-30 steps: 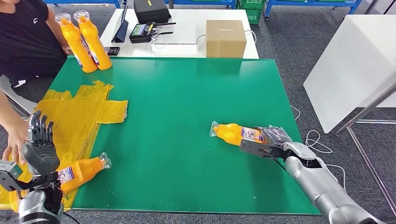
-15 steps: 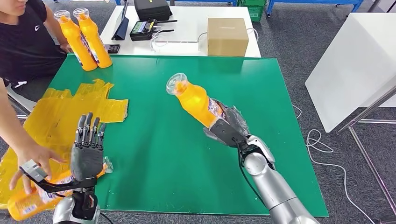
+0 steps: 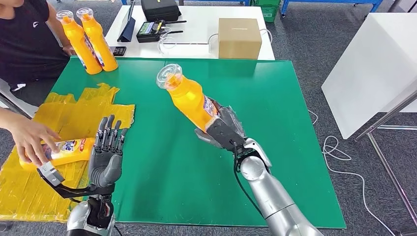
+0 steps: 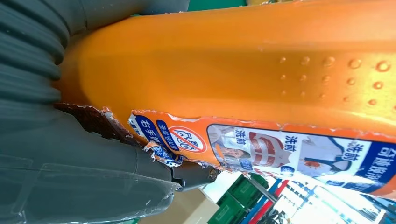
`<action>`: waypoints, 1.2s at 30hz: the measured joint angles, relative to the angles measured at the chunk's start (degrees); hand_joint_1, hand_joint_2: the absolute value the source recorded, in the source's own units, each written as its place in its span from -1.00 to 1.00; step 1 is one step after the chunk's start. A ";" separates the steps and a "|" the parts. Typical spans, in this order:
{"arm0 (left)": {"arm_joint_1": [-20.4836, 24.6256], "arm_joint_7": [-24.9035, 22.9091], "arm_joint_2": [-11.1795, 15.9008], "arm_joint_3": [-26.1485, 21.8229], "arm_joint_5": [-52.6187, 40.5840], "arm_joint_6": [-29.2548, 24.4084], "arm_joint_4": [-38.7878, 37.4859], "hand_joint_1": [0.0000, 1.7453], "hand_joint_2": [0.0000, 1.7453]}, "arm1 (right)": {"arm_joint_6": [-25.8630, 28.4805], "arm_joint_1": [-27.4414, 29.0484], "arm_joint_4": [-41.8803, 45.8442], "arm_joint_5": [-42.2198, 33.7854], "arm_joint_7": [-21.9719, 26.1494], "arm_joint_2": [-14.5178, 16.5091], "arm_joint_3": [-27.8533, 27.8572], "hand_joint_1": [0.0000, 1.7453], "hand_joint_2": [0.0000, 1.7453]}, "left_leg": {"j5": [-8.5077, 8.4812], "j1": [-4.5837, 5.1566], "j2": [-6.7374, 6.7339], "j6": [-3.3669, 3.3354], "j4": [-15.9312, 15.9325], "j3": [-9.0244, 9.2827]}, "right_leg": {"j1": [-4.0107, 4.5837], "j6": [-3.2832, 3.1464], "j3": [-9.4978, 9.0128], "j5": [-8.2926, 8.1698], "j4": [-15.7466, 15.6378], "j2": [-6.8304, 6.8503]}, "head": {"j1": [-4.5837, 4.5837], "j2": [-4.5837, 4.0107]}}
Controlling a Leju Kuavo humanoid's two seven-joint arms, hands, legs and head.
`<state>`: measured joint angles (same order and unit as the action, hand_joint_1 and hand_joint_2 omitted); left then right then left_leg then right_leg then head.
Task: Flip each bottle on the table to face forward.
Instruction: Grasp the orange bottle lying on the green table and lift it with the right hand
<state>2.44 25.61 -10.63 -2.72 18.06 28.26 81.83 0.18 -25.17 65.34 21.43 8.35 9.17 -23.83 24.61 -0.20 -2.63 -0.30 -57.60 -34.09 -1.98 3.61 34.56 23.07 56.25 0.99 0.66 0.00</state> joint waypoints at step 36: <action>3.89 2.76 -0.30 4.94 -5.59 -4.51 -0.60 -1.00 1.00 | -7.69 -8.45 -20.32 -5.34 -3.99 11.24 -21.47 1.00 1.00 | -0.02 -0.02 -0.02 0.02 0.00 -0.16 | 0.03 0.00 0.21 0.00 0.02 -0.02 | 0.00 0.00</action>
<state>6.33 28.37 -10.92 2.22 12.47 23.75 81.23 -7.52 -33.62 45.01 16.09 4.36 20.41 -45.30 24.58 -0.23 -2.65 -0.29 -57.60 -34.25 -1.95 3.60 34.77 23.07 56.27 0.97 0.66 0.00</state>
